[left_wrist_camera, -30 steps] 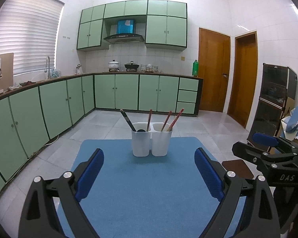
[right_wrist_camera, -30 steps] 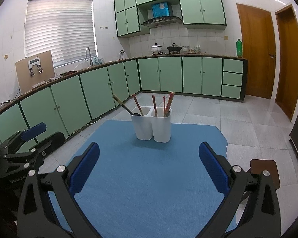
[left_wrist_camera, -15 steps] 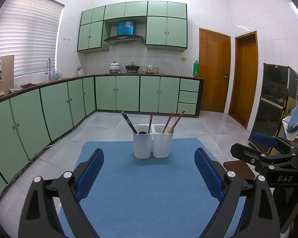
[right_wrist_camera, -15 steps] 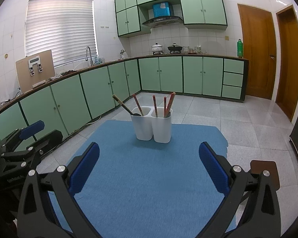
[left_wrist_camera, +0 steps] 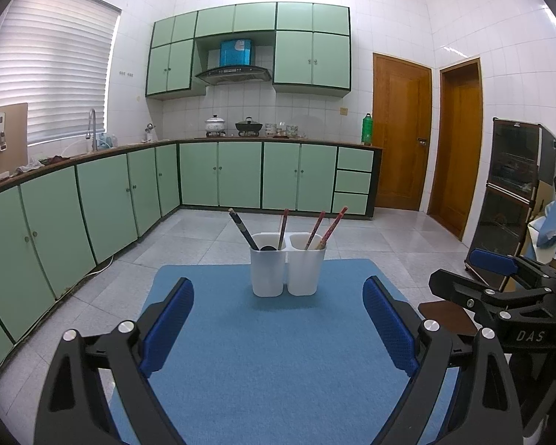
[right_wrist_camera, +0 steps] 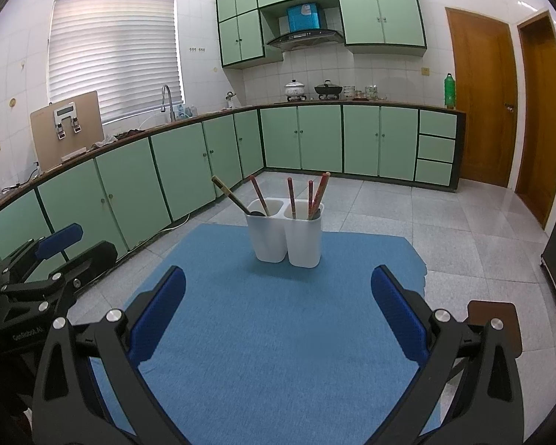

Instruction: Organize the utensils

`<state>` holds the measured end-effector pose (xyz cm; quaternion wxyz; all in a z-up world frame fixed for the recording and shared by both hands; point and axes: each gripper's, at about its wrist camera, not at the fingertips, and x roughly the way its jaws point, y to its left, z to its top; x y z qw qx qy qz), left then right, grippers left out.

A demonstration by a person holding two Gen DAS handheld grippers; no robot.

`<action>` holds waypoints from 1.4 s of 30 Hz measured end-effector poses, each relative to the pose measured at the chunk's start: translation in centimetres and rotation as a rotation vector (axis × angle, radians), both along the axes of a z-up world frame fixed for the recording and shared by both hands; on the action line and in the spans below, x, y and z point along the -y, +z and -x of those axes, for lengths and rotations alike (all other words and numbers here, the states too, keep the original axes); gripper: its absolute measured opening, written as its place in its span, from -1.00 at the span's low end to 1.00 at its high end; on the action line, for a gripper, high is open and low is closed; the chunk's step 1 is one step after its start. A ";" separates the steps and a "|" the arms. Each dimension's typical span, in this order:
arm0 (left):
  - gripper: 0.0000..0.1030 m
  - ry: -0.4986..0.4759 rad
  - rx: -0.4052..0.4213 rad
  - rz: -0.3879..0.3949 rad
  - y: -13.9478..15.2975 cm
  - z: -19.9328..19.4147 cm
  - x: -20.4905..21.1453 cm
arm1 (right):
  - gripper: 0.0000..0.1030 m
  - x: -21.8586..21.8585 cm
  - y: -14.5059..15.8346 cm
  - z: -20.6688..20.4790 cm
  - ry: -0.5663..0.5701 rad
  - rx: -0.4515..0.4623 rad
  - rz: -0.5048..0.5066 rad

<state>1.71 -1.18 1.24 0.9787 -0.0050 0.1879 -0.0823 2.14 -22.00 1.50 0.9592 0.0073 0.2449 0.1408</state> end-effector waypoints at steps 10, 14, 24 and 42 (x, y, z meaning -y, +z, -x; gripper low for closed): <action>0.76 0.001 -0.003 0.002 -0.1 0.0 -0.2 | 0.89 -0.1 -0.2 -0.2 0.003 -0.004 0.001; 0.76 0.004 -0.007 0.001 -0.1 -0.2 -0.4 | 0.89 -0.1 -0.2 -0.1 0.002 -0.005 -0.001; 0.76 0.003 -0.010 -0.001 -0.2 -0.2 -0.3 | 0.89 -0.1 -0.2 -0.2 0.002 -0.006 -0.001; 0.76 0.004 -0.016 -0.002 -0.4 -0.1 -0.1 | 0.89 -0.1 -0.4 -0.1 0.004 -0.008 -0.001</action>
